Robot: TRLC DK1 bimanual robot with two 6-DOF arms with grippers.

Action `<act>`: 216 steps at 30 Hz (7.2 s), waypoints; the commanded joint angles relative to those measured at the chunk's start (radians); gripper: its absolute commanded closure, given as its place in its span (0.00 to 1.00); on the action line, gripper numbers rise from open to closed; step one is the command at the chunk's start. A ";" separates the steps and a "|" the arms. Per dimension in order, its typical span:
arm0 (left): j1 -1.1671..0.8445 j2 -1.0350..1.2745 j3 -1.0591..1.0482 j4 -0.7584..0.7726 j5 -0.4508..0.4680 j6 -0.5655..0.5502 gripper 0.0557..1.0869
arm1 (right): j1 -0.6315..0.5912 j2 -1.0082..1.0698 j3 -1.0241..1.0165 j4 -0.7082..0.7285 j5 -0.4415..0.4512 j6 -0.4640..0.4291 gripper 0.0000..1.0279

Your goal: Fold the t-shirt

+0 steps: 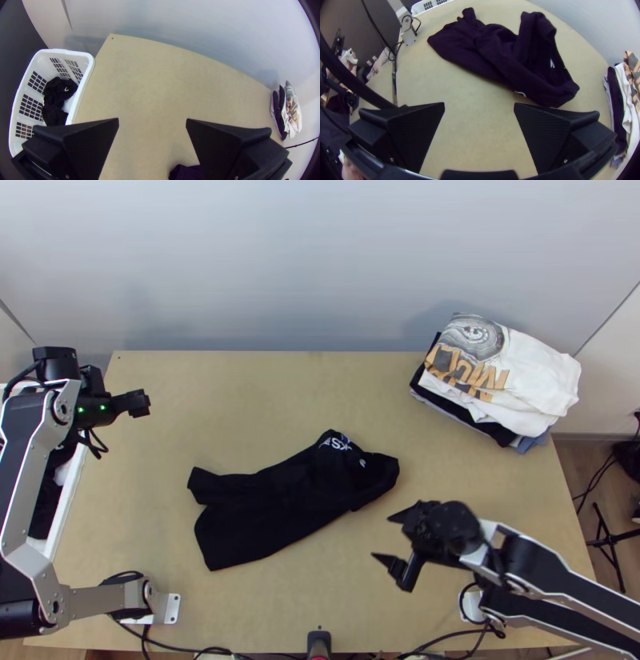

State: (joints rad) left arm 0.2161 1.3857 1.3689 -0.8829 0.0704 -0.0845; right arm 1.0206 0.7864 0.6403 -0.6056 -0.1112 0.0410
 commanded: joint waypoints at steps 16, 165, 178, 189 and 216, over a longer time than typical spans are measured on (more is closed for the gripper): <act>-0.015 0.022 -0.007 0.002 0.002 -0.027 0.05 | 0.079 0.169 -0.320 0.627 0.177 -0.389 0.17; -0.359 -0.013 -0.519 -0.317 0.419 -0.012 0.05 | -0.522 0.244 -0.074 0.934 0.212 -0.132 0.97; -0.394 -0.027 -0.607 -0.068 0.399 -0.092 0.06 | -0.508 0.263 -0.074 0.951 0.212 -0.130 0.97; -0.408 -0.022 -0.631 -0.031 0.394 -0.112 0.22 | -0.505 0.272 -0.065 0.951 0.214 -0.132 0.97; -0.397 -0.008 -0.665 0.094 0.379 -0.192 0.93 | -0.513 0.278 -0.056 0.954 0.214 -0.132 0.97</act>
State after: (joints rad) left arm -0.1932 1.3750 0.7094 -0.8772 0.4641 -0.2230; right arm 0.5091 1.0664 0.5861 0.3481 0.1032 -0.0902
